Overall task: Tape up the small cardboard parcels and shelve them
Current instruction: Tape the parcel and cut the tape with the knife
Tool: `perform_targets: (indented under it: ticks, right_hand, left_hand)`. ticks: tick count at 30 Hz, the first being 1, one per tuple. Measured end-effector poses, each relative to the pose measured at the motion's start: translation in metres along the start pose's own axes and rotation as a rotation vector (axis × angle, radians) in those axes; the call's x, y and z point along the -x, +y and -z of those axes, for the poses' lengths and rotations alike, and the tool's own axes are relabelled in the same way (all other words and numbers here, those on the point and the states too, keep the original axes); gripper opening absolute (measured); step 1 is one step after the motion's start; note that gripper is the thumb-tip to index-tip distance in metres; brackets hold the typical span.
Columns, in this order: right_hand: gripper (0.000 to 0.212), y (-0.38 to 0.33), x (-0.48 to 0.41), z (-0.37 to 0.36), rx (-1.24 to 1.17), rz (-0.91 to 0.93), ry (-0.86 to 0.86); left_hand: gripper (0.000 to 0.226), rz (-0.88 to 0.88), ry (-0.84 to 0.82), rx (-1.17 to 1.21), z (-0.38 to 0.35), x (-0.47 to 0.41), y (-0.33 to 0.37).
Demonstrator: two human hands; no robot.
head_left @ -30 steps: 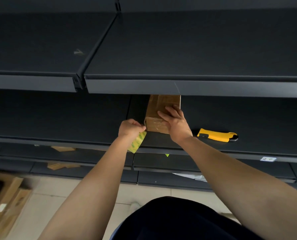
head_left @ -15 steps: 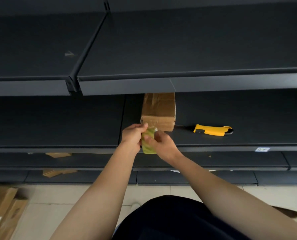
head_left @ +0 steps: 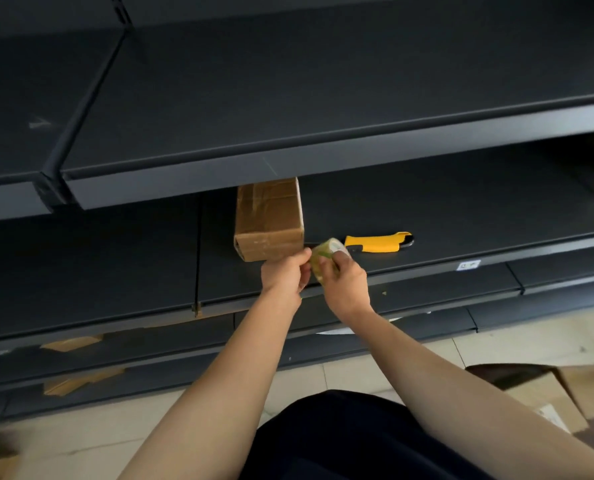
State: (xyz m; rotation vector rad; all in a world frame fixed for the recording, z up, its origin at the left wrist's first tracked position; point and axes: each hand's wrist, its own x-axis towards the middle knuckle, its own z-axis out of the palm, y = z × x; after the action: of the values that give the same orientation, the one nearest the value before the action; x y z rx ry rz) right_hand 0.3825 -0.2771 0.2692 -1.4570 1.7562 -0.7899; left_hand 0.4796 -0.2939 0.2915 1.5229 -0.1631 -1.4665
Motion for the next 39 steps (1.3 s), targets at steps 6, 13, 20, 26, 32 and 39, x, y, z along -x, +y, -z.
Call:
perform_targets:
  ticks: [6, 13, 20, 26, 32, 39]
  right_hand:
    - [0.028, 0.018, -0.002, 0.017, -0.077, -0.014, 0.156]
    - [0.025, 0.046, -0.005, 0.04, 0.078, 0.184, 0.293]
    - [0.017, 0.072, -0.04, 0.081, 0.425, 0.187, 0.418]
    - [0.029, 0.093, -0.083, 0.114, 0.712, -0.066, 0.315]
    - [0.039, 0.106, -0.102, 0.12, 0.748, -0.174, 0.182]
    - [0.04, 0.072, -0.102, 0.091, 0.602, -0.095, 0.31]
  left_hand:
    - [0.018, 0.168, -0.007, -0.049, -0.027, 0.012, -0.02]
    - [0.029, -0.084, 0.015, -0.377, -0.054, 0.013, -0.039]
    - [0.018, -0.511, -0.01, -1.023, -0.064, 0.007, -0.033]
    - [0.022, -1.124, 0.319, -1.088, -0.043, -0.002, -0.014]
    - [0.059, -0.826, 0.465, -1.523, 0.006, -0.032, -0.002]
    - [0.051, -0.885, 0.498, -1.56, 0.002, -0.022, -0.008]
